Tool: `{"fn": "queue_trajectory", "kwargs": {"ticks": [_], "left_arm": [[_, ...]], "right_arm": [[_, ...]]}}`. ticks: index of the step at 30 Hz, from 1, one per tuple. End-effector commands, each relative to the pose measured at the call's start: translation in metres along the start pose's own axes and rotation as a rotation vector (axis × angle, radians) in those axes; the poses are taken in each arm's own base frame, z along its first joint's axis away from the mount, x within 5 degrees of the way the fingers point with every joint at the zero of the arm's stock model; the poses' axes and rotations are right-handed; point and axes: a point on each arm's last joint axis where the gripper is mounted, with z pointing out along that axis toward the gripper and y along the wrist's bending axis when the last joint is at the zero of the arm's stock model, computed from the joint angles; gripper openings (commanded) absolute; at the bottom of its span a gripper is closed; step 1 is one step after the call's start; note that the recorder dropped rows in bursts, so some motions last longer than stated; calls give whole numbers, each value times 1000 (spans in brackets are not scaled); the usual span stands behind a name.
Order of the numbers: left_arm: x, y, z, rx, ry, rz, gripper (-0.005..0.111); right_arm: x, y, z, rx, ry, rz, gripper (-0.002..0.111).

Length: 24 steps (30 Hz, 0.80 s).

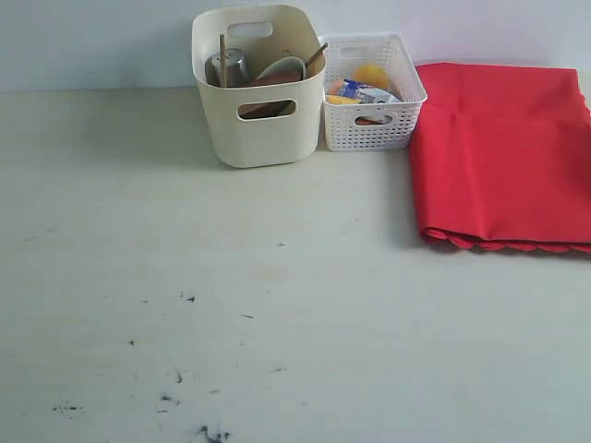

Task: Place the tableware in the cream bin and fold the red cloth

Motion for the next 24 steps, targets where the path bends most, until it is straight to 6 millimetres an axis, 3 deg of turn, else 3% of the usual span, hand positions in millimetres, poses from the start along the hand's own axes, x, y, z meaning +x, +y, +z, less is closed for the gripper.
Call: {"fn": "queue_trajectory", "kwargs": {"ticks": [1, 12, 19, 24], "left_arm": [[21, 3, 4, -12, 76, 0, 0], [27, 3, 0, -14, 112, 0, 0], [22, 13, -19, -189, -23, -35, 0], [34, 16, -34, -309, -120, -39, 0]], "right_arm": [[10, 3, -32, -15, -10, -8, 0], [4, 9, -77, -37, -144, -23, 0], [4, 9, -84, -41, -159, -25, 0], [4, 9, -84, -41, -161, -23, 0]]}}
